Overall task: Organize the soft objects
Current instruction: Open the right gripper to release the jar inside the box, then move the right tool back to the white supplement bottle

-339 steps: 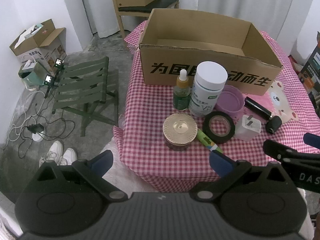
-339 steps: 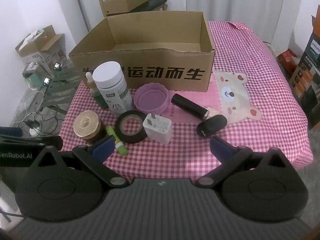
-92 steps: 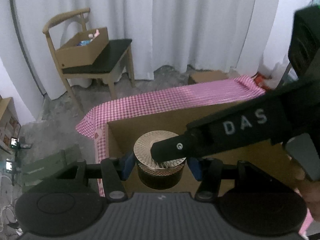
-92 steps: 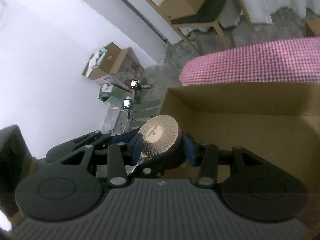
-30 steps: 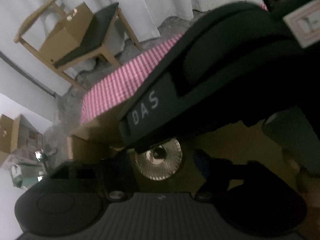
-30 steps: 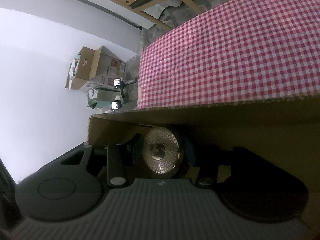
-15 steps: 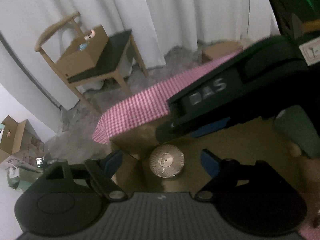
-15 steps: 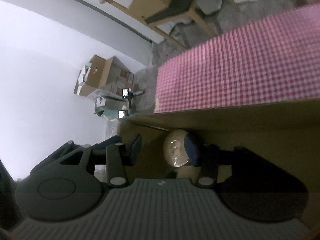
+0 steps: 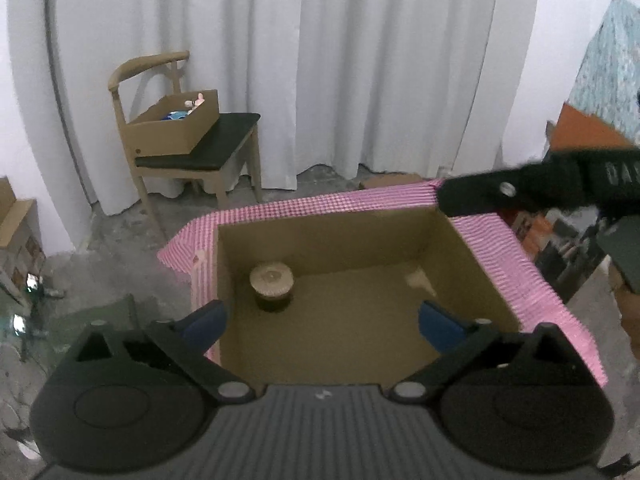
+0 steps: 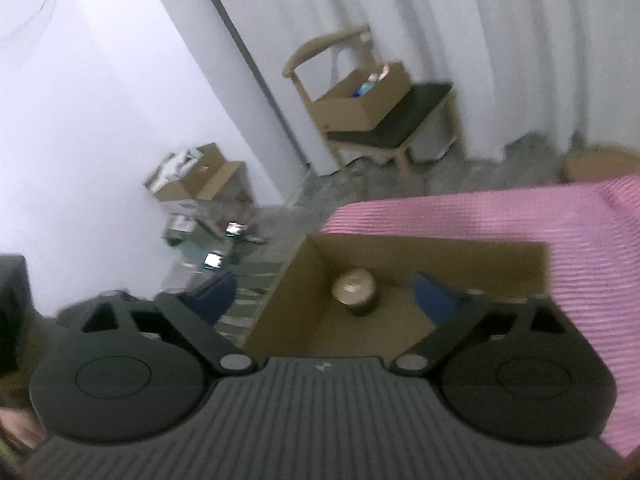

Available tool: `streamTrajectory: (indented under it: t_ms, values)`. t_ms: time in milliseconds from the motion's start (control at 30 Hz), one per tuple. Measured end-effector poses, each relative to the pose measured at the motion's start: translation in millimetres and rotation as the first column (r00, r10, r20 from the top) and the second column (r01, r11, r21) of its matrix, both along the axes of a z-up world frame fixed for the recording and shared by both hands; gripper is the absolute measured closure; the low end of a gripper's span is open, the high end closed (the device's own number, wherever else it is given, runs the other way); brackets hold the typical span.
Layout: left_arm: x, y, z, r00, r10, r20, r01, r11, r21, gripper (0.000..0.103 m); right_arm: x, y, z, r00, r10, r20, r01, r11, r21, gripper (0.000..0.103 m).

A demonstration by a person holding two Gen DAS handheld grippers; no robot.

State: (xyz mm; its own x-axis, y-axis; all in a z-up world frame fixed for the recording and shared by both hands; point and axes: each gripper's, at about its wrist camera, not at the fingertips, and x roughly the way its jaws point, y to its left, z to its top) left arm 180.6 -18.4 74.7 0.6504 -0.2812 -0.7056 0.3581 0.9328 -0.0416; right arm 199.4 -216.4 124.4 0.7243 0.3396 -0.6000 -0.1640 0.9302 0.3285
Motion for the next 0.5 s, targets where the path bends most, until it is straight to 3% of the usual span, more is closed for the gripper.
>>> streamTrajectory:
  t_ms: [133, 300, 400, 500]
  values:
    - [-33, 11, -7, 1.0, 0.008, 0.005, -0.007, 0.997, -0.075, 0.0, -56, 14, 7, 0.999, -0.016, 0.046, 0.024, 0.982, -0.189, 0.001]
    - [-66, 21, -29, 0.999, 0.0, -0.032, -0.005, 0.987, -0.162, 0.0, -99, 32, -2, 0.997, -0.036, 0.07, 0.061, 0.916, -0.396, 0.001]
    - [-79, 26, -41, 1.0, -0.017, -0.023, 0.012, 0.978, -0.209, 0.0, -114, 34, -6, 0.998, -0.009, 0.062, 0.033, 0.915, -0.401, 0.001]
    - [-88, 21, -57, 0.999, -0.034, -0.003, 0.033, 0.981, -0.19, 0.0, -129, 33, -10, 0.999, 0.024, 0.042, -0.009, 0.948, -0.317, 0.001]
